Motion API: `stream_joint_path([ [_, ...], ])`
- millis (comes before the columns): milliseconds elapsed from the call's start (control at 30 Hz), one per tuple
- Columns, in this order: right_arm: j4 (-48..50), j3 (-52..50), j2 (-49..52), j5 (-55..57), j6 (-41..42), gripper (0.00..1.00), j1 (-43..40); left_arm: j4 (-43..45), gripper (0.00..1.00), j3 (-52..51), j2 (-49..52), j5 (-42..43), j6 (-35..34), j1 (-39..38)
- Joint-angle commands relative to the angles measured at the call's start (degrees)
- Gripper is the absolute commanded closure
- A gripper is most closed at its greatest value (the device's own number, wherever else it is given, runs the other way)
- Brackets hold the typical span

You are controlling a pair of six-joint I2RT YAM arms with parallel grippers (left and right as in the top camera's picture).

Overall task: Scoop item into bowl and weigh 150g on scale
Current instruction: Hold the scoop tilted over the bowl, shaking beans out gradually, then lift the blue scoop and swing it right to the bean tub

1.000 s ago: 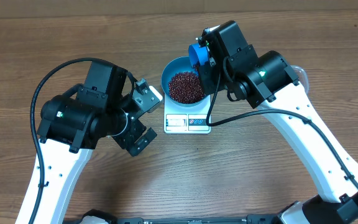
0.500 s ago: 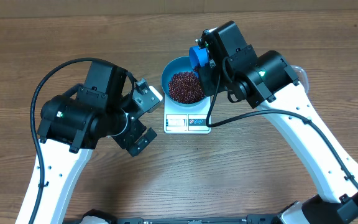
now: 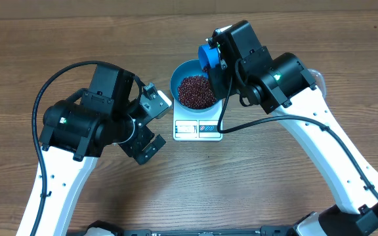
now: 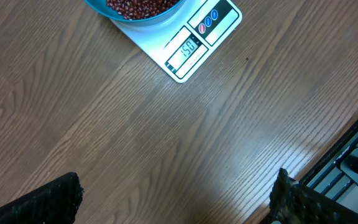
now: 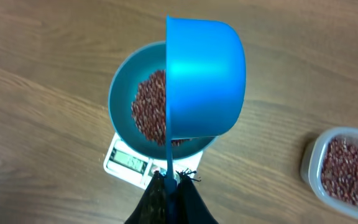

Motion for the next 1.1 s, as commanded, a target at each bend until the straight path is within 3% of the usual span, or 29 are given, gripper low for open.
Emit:
stream_joint_path([
  [0, 0.7, 1.6, 0.6, 0.4, 0.3, 0.96, 0.1, 0.0, 0.0, 1.2, -0.6, 0.0, 0.0, -0.1],
  [333, 1.4, 1.7, 0.6, -1.8, 0.3, 0.96, 0.0, 0.0, 0.01, 1.2, -0.6, 0.0, 0.0, -0.1],
  [633, 1.5, 1.7, 0.6, -14.3, 3.8, 0.96, -4.3, 0.0, 0.0, 1.2, -0.6, 0.0, 0.0, -0.1],
  [1067, 3.1, 1.7, 0.6, -39.0, 6.6, 0.96, -18.9, 0.0, 0.0, 1.2, -0.6, 0.0, 0.0, -0.1],
])
